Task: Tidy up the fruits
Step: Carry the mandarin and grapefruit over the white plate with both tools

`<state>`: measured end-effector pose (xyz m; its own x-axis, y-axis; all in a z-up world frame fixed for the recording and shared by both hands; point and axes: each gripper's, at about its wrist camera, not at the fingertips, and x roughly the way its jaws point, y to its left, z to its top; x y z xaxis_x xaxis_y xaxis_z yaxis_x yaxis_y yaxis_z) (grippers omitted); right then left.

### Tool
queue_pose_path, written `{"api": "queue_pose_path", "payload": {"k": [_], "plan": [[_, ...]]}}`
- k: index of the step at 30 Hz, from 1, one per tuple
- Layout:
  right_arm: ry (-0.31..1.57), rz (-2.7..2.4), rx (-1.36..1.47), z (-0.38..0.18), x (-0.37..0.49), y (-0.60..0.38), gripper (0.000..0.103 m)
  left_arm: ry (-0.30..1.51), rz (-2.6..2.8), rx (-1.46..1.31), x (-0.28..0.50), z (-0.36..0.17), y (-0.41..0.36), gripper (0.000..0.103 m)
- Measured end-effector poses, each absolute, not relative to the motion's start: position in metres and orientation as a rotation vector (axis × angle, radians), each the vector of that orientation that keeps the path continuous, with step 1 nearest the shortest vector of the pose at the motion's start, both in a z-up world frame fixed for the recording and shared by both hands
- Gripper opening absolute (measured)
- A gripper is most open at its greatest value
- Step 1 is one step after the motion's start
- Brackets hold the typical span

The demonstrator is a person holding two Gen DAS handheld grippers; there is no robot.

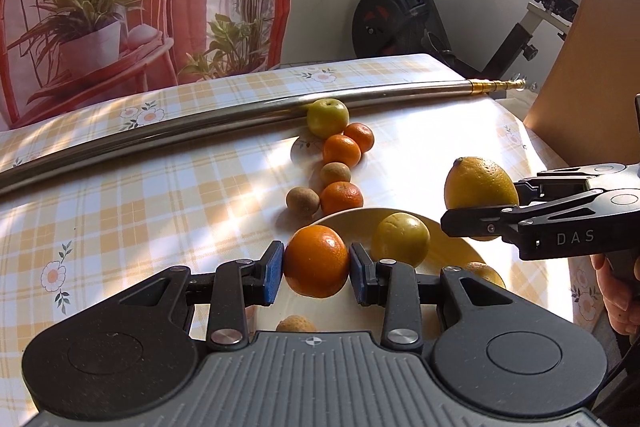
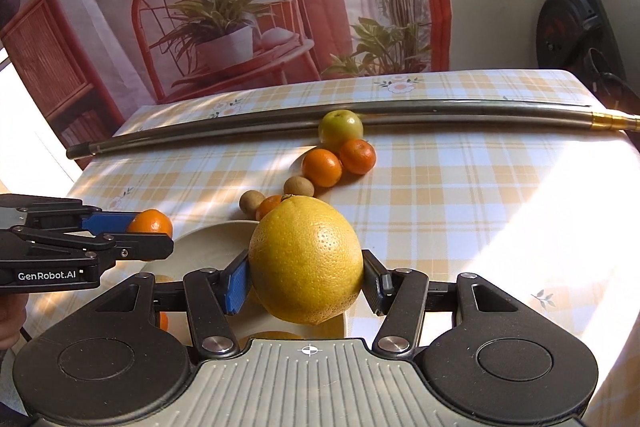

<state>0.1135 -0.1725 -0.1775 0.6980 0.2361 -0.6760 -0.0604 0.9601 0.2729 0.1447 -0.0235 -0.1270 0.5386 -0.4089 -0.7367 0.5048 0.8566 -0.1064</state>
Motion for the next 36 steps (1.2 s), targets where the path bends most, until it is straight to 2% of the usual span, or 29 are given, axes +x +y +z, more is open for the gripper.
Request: {"api": "queue_pose_path", "payload": {"k": [20, 36], "plan": [[0.828, 0.169, 0.223, -0.188, 0.118, -0.164, 0.052, 0.893, -0.528, 0.22, 0.15, -0.152, -0.036, 0.037], [0.842, 0.17, 0.225, -0.194, 0.122, -0.162, 0.052, 0.859, -0.502, 0.18, 0.144, -0.147, -0.033, 0.038]]}}
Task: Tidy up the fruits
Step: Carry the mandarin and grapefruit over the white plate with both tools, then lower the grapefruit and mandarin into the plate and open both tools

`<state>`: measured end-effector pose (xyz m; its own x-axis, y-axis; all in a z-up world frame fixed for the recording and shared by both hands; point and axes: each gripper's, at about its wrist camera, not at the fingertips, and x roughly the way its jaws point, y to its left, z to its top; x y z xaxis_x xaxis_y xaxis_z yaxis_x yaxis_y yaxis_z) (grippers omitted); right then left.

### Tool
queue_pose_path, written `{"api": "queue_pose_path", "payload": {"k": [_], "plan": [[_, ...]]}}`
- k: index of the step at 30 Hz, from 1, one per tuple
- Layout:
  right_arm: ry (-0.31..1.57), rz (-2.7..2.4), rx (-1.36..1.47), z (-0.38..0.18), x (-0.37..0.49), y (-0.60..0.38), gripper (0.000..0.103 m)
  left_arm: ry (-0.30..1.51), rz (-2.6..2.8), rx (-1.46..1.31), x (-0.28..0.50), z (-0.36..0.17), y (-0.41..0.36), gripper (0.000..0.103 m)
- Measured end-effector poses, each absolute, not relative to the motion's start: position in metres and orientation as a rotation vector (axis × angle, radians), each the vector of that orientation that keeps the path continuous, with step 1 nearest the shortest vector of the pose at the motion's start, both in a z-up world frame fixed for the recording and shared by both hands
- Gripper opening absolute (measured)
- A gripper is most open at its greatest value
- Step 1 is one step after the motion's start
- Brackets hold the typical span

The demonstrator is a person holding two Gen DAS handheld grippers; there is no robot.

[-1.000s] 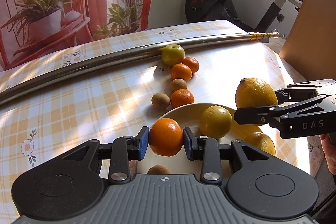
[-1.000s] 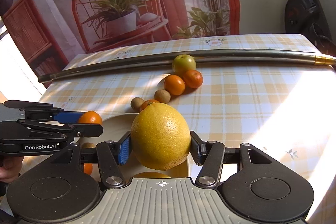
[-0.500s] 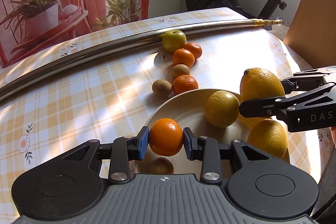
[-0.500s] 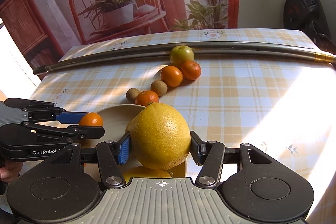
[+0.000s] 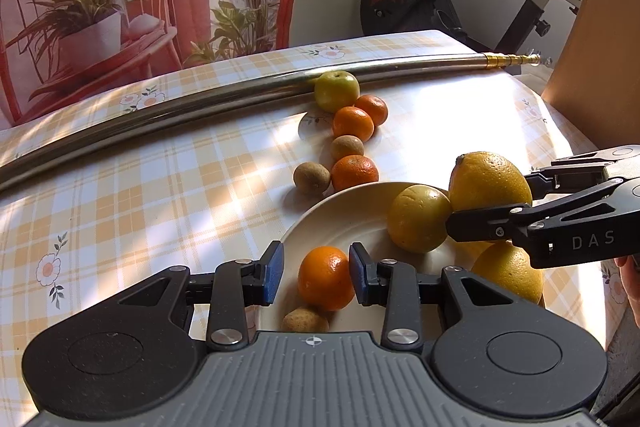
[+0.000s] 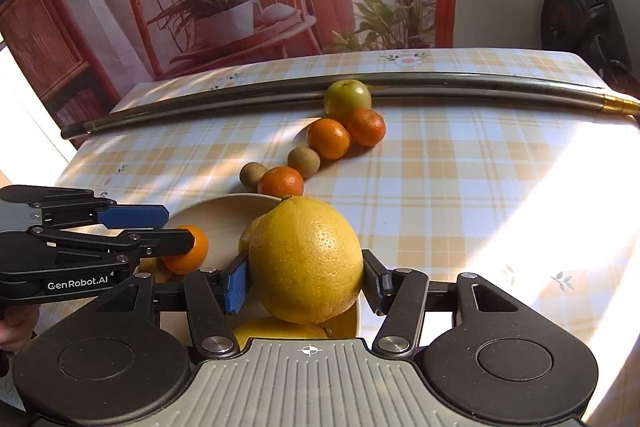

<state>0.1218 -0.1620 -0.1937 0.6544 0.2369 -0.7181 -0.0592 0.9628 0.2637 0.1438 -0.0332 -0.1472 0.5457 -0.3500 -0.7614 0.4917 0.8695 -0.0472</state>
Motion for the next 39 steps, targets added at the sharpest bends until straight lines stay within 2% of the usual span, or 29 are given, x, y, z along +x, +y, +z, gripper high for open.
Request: {"api": "queue_pose_path", "payload": {"k": [9, 19, 31, 36, 39], "plan": [[0.862, 0.171, 0.227, -0.199, 0.126, -0.161, 0.052, 0.847, -0.439, 0.084, 0.132, -0.136, -0.02, 0.038], [0.864, 0.179, 0.221, -0.2, 0.126, -0.159, 0.054, 0.833, -0.415, 0.101, 0.124, -0.135, -0.021, 0.038], [0.838, 0.164, 0.175, -0.188, 0.116, -0.154, 0.052, 0.827, -0.41, 0.087, 0.121, -0.133, -0.018, 0.038], [0.855, 0.169, 0.152, -0.184, 0.109, -0.151, 0.06, 0.826, -0.406, 0.078, 0.12, -0.133, -0.016, 0.038], [0.874, 0.178, 0.134, -0.183, 0.101, -0.148, 0.06, 0.822, -0.408, 0.066, 0.119, -0.133, -0.014, 0.038]]}}
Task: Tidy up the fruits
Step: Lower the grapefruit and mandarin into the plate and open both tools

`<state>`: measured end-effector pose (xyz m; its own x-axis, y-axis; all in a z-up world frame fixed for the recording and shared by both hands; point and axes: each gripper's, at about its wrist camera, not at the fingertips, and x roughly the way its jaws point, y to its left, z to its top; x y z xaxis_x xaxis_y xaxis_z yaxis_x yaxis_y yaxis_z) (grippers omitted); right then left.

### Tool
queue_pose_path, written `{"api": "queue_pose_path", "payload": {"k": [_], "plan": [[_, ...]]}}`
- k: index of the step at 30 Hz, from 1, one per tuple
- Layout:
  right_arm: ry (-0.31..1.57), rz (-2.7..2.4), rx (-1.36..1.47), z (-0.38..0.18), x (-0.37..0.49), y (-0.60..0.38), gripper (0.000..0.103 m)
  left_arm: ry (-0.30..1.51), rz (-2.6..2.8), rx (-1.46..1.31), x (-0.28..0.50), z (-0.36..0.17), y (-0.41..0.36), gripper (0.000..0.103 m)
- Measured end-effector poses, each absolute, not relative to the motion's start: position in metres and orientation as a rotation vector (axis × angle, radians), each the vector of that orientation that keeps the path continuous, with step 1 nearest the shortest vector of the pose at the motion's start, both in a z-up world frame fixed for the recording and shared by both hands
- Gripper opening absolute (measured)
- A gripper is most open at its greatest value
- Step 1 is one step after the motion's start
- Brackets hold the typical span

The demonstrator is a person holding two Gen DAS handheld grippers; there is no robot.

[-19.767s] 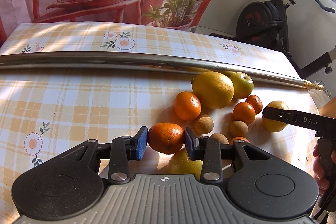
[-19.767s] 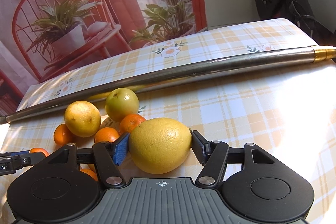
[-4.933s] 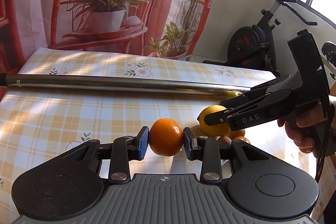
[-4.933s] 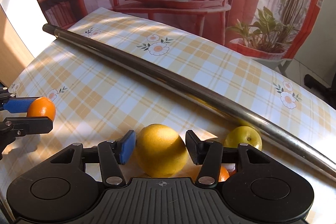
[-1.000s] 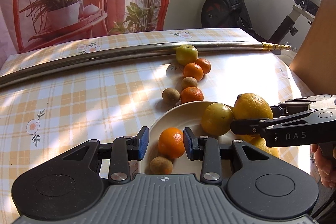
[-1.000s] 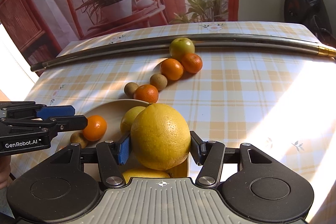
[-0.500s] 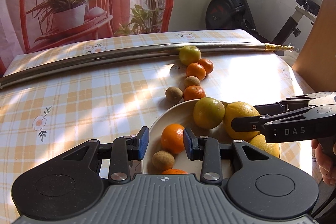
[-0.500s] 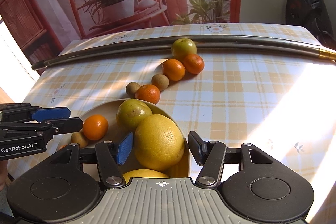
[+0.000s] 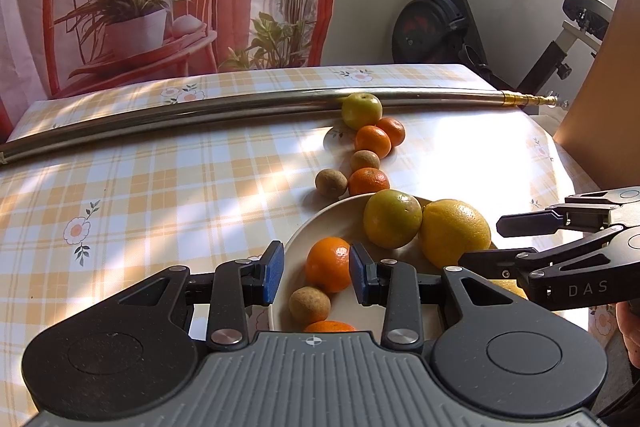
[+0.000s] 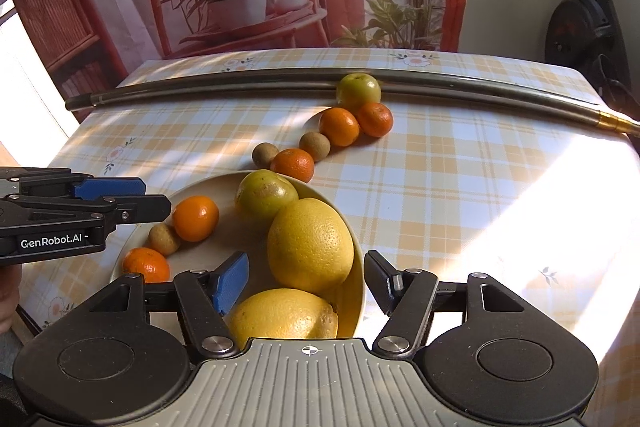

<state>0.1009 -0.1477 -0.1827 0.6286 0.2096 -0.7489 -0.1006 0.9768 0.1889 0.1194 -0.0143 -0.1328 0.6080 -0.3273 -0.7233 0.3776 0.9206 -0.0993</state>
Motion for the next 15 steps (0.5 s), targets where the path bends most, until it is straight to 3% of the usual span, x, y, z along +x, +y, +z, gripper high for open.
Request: {"api": "queue_pose_path", "payload": {"k": [8, 15], "plan": [[0.94, 0.193, 0.103, -0.183, 0.078, -0.142, 0.069, 0.818, -0.42, 0.05, 0.117, -0.136, -0.013, 0.038], [0.97, 0.209, 0.059, -0.183, 0.07, -0.138, 0.069, 0.821, -0.416, 0.031, 0.117, -0.137, -0.009, 0.038]]}}
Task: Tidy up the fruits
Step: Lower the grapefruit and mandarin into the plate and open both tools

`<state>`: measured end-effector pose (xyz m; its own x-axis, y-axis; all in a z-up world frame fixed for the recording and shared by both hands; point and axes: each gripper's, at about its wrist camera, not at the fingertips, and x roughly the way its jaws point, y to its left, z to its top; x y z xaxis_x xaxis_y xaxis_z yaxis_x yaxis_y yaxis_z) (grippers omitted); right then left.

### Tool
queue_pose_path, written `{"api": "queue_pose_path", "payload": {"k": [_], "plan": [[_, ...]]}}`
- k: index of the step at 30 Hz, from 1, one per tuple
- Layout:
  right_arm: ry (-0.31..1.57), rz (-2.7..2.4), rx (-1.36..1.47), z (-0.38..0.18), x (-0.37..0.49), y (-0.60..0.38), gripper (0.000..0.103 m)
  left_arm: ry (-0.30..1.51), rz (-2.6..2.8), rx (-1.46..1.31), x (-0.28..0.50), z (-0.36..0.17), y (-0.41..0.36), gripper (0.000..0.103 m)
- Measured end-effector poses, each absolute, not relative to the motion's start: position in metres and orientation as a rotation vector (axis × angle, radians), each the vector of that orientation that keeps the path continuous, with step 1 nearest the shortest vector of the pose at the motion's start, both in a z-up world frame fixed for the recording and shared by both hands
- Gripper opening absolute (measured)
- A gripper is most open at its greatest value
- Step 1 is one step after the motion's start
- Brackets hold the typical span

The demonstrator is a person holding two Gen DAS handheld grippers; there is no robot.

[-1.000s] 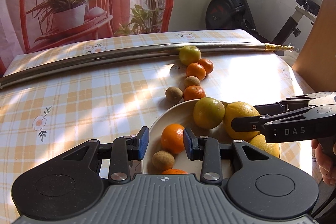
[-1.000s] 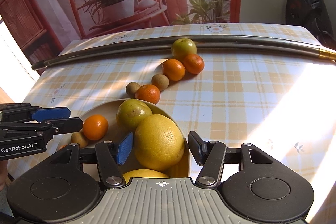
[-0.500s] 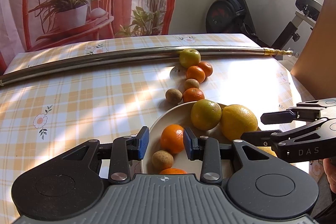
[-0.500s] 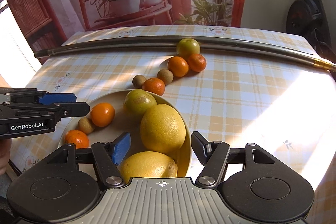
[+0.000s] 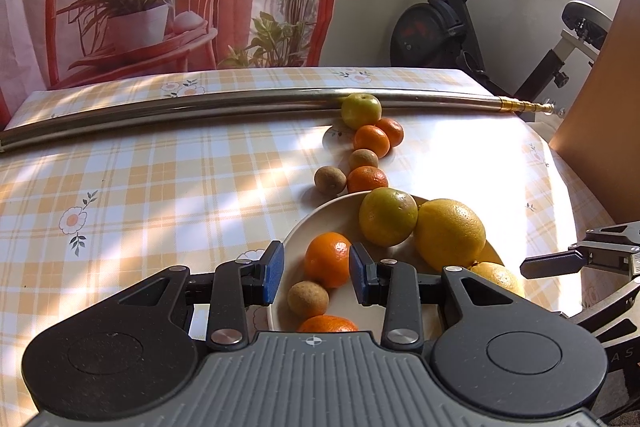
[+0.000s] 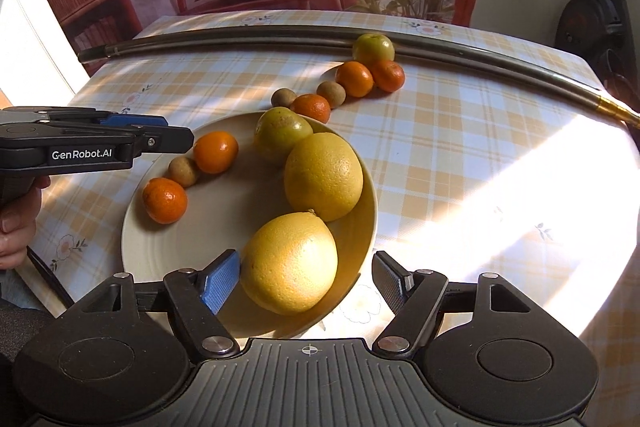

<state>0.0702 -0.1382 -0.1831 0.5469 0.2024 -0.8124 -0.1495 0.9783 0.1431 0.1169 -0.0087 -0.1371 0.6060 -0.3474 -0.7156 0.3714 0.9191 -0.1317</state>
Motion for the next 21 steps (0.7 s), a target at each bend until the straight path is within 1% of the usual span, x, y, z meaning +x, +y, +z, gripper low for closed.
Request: {"api": "queue_pose_path", "payload": {"k": [7, 16, 19, 21], "plan": [[0.995, 0.216, 0.056, -0.187, 0.071, -0.134, 0.068, 0.819, -0.421, 0.032, 0.116, -0.137, -0.009, 0.038], [1.007, 0.21, 0.073, -0.192, 0.078, -0.139, 0.07, 0.82, -0.414, 0.025, 0.116, -0.137, -0.007, 0.038], [1.025, 0.185, 0.061, -0.197, 0.079, -0.138, 0.066, 0.818, -0.415, 0.028, 0.115, -0.137, -0.008, 0.038], [1.015, 0.175, 0.067, -0.198, 0.079, -0.14, 0.065, 0.82, -0.415, 0.028, 0.115, -0.138, -0.007, 0.038]]}}
